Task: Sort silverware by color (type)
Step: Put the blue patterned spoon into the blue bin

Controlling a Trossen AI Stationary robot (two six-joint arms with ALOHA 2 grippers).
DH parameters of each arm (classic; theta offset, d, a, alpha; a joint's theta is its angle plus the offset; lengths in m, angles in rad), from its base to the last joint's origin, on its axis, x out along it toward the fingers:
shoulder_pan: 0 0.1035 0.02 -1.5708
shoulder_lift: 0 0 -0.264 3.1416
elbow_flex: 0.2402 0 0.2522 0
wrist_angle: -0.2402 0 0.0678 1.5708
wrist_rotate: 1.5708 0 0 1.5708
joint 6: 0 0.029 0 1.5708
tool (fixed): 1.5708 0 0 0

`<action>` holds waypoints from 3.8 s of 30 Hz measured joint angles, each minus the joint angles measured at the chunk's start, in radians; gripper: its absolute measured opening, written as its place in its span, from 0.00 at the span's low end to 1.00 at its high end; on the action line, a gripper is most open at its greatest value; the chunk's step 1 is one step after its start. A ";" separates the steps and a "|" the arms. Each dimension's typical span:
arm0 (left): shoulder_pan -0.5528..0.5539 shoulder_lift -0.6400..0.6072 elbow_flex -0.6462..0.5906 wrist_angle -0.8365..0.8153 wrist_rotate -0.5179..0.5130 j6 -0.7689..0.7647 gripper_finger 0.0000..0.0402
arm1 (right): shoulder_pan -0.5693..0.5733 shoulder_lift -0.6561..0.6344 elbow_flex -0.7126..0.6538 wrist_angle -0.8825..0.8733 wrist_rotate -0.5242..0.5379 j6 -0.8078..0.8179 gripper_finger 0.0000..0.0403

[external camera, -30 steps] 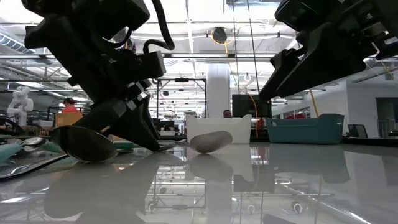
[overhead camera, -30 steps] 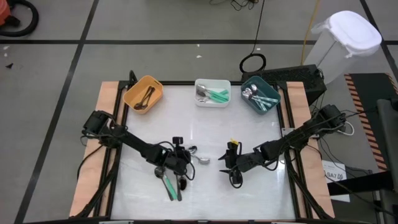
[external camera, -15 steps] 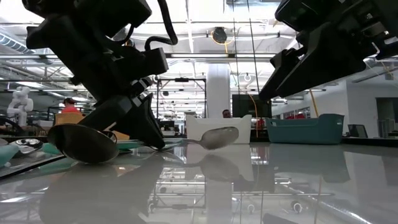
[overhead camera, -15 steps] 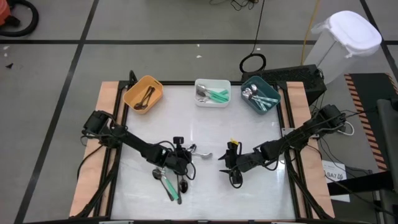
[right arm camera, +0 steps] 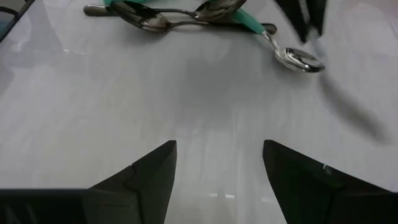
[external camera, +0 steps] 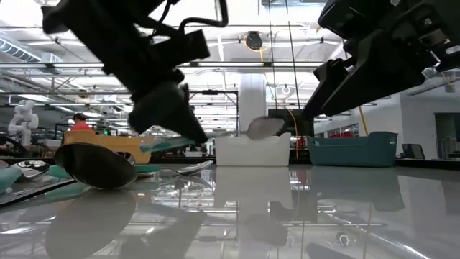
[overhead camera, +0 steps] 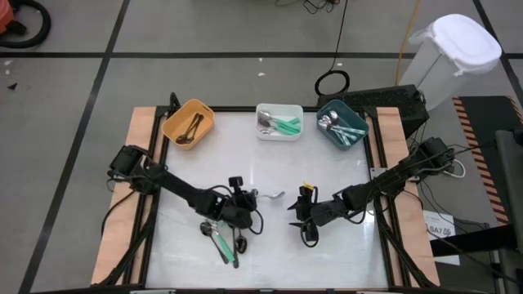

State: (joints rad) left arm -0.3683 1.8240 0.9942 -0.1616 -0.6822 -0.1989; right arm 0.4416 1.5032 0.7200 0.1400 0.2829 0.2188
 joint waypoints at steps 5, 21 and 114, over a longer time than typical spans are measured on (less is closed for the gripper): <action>0.000 0.000 0.062 -0.107 -0.077 -0.105 0.06 | 0.012 0.000 0.000 -0.017 0.000 0.009 0.58; -0.108 -0.165 0.091 -0.093 -0.372 -0.250 0.05 | 0.080 -0.044 0.000 -0.112 0.027 0.047 0.58; 0.029 0.128 0.028 1.107 -0.006 0.197 0.46 | 0.134 -0.018 -0.114 0.349 0.743 -0.029 0.06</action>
State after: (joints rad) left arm -0.3397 1.9522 1.0225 0.9456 -0.6879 -0.0016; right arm 0.5756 1.4852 0.6060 0.4886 1.0260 0.1895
